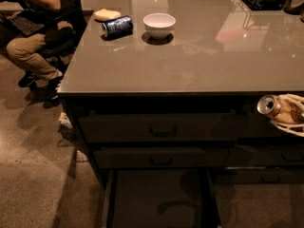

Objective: Pick orange can from bottom drawer and place on counter

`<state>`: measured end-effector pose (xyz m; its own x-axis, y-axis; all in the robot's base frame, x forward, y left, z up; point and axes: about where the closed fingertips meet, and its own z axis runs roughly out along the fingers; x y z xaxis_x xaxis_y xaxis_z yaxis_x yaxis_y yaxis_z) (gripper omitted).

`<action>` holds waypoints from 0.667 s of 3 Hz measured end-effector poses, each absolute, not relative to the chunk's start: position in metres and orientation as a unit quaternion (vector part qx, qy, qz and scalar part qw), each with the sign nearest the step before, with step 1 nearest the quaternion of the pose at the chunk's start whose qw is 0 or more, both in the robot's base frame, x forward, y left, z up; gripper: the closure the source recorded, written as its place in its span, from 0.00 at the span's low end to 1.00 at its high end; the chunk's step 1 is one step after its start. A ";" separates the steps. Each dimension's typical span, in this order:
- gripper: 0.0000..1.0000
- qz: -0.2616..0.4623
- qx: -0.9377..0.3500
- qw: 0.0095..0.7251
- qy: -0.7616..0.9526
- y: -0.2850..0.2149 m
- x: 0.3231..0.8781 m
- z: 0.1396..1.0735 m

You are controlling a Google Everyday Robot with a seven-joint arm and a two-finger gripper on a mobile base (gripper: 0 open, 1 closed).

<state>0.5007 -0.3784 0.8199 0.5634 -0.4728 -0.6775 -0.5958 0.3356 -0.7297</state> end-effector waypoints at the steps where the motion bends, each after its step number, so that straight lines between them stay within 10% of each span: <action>1: 1.00 0.051 -0.593 0.678 0.432 -0.374 0.516 0.859; 2: 1.00 0.052 -0.633 0.660 0.400 -0.364 0.539 0.901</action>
Offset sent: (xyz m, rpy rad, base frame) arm 0.0874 0.0160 0.1580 -0.2160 -0.1491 0.2283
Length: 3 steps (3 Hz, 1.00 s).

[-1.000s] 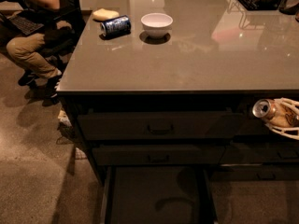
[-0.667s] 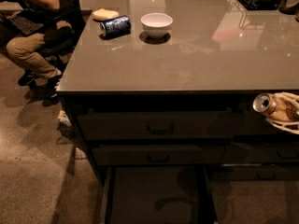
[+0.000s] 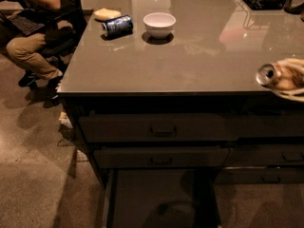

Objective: Pick orange can from bottom drawer and place on counter

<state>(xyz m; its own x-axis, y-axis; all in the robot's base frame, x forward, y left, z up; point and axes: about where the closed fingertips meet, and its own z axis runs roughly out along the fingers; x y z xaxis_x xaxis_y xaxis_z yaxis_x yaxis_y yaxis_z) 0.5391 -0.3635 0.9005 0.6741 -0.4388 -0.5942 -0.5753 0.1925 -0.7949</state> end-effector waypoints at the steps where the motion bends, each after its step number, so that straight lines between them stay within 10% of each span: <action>1: 1.00 0.048 -0.678 0.632 0.372 -0.340 0.570 0.935; 3: 1.00 0.035 -0.709 0.616 0.340 -0.307 0.606 0.967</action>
Offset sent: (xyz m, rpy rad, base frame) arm 0.0967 0.0648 0.0980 -0.2713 -0.0805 0.2128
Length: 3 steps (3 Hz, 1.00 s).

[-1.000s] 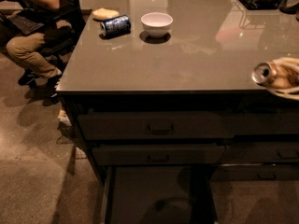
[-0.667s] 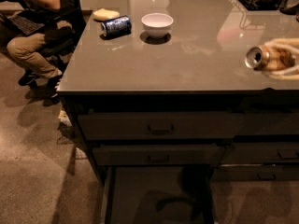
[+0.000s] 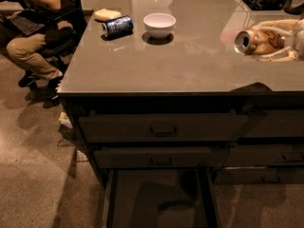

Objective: Pick orange can from bottom drawer and place on counter

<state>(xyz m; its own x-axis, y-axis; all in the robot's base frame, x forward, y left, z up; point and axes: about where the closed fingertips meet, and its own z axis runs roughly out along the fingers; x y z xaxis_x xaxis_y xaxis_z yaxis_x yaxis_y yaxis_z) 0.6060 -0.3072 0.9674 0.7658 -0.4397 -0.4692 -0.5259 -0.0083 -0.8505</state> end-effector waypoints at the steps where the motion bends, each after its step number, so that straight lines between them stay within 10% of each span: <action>1: 1.00 0.034 -0.695 0.624 0.356 -0.298 0.620 0.974; 3: 1.00 0.091 -0.647 0.623 0.429 -0.262 0.655 0.987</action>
Offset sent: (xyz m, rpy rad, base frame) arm 0.0521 0.0421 0.0382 0.1272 0.1736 -0.1383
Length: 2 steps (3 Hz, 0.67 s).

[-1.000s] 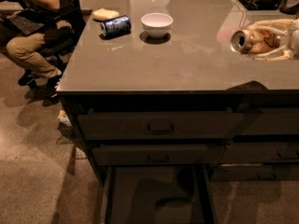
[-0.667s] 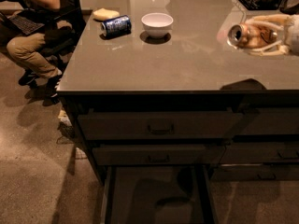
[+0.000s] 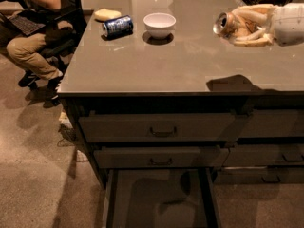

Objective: Pick orange can from bottom drawer and place on counter

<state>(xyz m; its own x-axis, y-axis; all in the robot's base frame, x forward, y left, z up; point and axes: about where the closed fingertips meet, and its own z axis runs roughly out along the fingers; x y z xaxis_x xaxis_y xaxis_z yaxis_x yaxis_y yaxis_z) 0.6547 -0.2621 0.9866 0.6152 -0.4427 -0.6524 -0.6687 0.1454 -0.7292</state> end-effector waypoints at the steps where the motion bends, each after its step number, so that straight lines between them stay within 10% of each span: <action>1: 1.00 0.147 -0.622 0.604 0.477 -0.245 0.667 0.971; 2: 1.00 0.197 -0.602 0.575 0.518 -0.229 0.678 0.951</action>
Offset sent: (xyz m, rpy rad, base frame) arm 0.0315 0.0349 -0.0413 0.0997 0.3984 -0.0175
